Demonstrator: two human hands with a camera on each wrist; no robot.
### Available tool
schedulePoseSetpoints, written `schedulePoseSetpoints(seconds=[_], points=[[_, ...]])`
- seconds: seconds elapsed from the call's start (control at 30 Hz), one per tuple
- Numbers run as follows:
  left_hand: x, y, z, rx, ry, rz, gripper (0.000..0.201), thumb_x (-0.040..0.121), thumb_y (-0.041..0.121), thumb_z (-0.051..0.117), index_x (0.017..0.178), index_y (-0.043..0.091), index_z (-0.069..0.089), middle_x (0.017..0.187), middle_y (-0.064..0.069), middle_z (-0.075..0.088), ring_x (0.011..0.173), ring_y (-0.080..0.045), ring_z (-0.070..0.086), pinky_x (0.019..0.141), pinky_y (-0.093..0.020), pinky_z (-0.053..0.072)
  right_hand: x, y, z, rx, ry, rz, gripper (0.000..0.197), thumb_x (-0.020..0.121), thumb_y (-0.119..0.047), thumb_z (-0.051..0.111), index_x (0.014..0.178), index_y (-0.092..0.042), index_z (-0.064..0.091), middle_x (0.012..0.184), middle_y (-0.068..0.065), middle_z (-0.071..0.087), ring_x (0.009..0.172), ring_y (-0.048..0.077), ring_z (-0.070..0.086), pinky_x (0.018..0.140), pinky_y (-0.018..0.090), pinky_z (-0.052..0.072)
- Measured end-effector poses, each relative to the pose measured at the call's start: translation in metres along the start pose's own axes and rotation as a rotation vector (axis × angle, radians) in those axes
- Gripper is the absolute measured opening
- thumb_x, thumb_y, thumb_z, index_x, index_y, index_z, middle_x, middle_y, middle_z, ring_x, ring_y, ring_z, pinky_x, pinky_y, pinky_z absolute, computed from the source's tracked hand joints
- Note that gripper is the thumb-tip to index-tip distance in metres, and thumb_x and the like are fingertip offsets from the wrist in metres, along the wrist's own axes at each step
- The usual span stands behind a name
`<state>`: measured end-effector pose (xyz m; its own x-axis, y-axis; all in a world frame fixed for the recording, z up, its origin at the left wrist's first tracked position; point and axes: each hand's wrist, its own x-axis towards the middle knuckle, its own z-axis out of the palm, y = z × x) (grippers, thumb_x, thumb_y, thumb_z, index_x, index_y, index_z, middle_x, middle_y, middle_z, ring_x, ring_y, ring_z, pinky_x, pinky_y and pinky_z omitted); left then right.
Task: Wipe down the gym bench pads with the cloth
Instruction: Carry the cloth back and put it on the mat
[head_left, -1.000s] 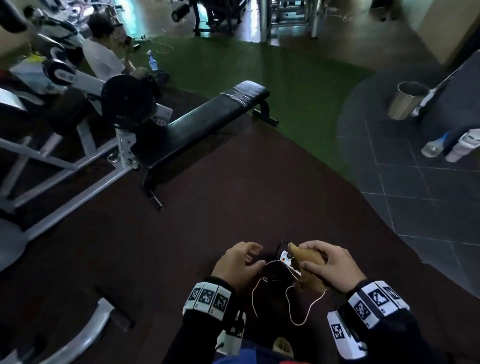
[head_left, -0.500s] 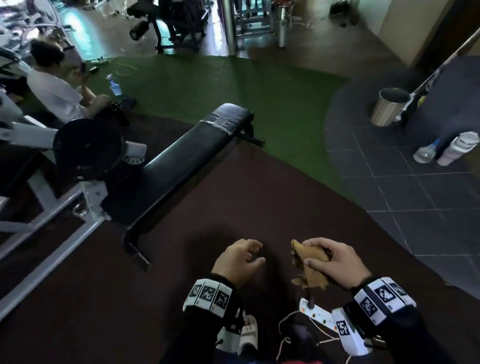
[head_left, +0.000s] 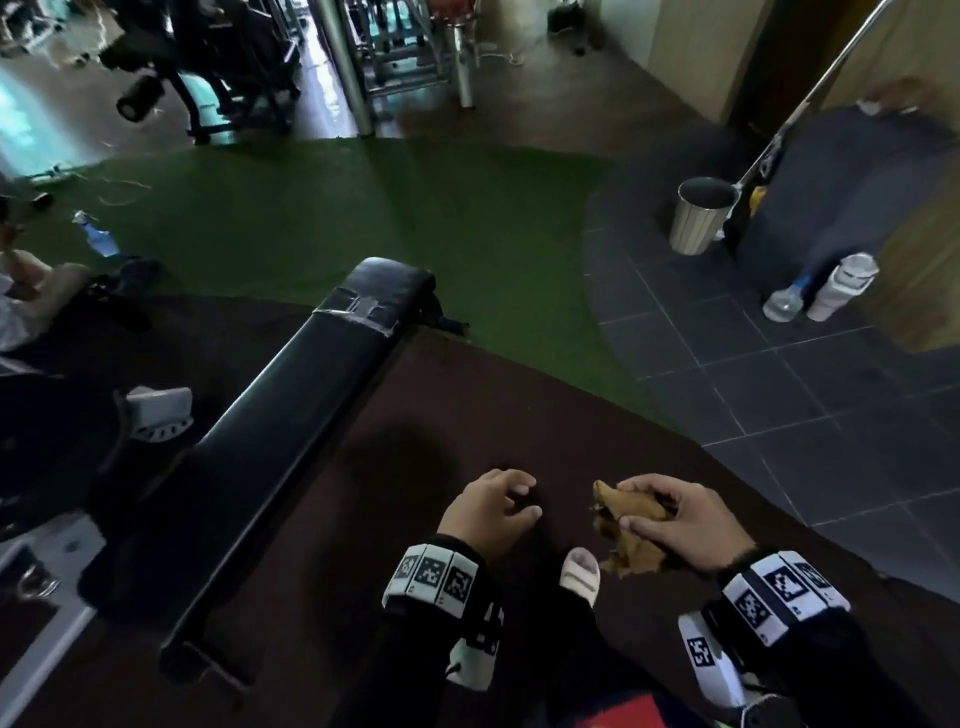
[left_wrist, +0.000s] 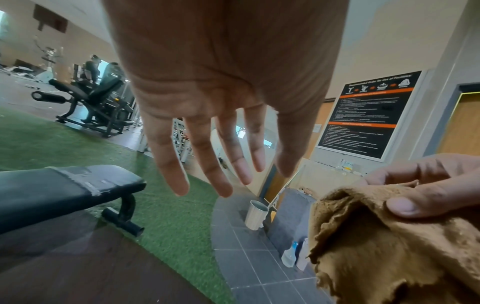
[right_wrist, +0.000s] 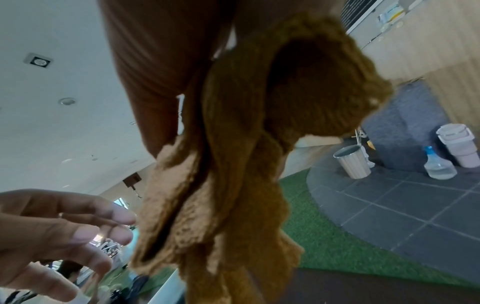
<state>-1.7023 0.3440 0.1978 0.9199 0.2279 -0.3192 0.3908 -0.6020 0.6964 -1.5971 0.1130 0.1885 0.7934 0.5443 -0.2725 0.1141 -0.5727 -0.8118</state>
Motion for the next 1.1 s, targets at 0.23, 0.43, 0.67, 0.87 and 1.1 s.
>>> schedulePoseSetpoints(seconds=[0.23, 0.43, 0.67, 0.87, 1.1], points=[[0.165, 0.059, -0.027, 0.088, -0.083, 0.071, 0.034, 0.087, 0.033, 0.063, 0.121, 0.029, 0.059, 0.114, 0.014, 0.058, 0.099, -0.005, 0.058, 0.094, -0.031, 0.048, 0.124, 0.003, -0.097, -0.092, 0.087, 0.035, 0.033, 0.073, -0.014, 0.079, 0.094, -0.035, 0.064, 0.093, -0.015, 0.067, 0.087, 0.001, 0.061, 0.070, 0.002, 0.039], [0.283, 0.106, -0.036, 0.119, -0.142, 0.162, 0.035, 0.087, 0.032, 0.065, 0.121, 0.027, 0.059, 0.114, 0.011, 0.059, 0.098, -0.006, 0.059, 0.091, -0.030, 0.049, 0.205, 0.012, -0.157, -0.055, 0.181, 0.118, 0.033, 0.073, -0.015, 0.079, 0.096, -0.033, 0.066, 0.096, -0.011, 0.070, 0.092, 0.008, 0.064, 0.085, 0.028, 0.050], [0.438, 0.137, -0.053, 0.188, -0.281, 0.268, 0.035, 0.086, 0.032, 0.064, 0.120, 0.027, 0.059, 0.108, 0.012, 0.056, 0.089, -0.006, 0.055, 0.090, -0.032, 0.049, 0.317, 0.023, -0.201, 0.001, 0.305, 0.175, 0.035, 0.070, -0.016, 0.080, 0.096, -0.036, 0.067, 0.093, -0.017, 0.069, 0.090, 0.000, 0.063, 0.082, 0.023, 0.049], [0.577, 0.163, -0.094, 0.278, -0.338, 0.344, 0.034, 0.086, 0.033, 0.064, 0.119, 0.028, 0.058, 0.109, 0.015, 0.054, 0.086, -0.005, 0.053, 0.088, -0.031, 0.050, 0.428, 0.010, -0.235, 0.085, 0.387, 0.250, 0.033, 0.071, -0.015, 0.079, 0.099, -0.029, 0.068, 0.092, -0.013, 0.070, 0.089, 0.004, 0.065, 0.081, 0.020, 0.049], [0.693, 0.204, -0.123, 0.298, -0.430, 0.429, 0.036, 0.087, 0.034, 0.065, 0.122, 0.029, 0.058, 0.115, 0.013, 0.058, 0.099, -0.008, 0.058, 0.090, -0.030, 0.049, 0.519, -0.007, -0.281, 0.167, 0.530, 0.295, 0.033, 0.070, -0.018, 0.081, 0.094, -0.035, 0.067, 0.089, -0.020, 0.068, 0.082, -0.009, 0.061, 0.067, 0.004, 0.043]])
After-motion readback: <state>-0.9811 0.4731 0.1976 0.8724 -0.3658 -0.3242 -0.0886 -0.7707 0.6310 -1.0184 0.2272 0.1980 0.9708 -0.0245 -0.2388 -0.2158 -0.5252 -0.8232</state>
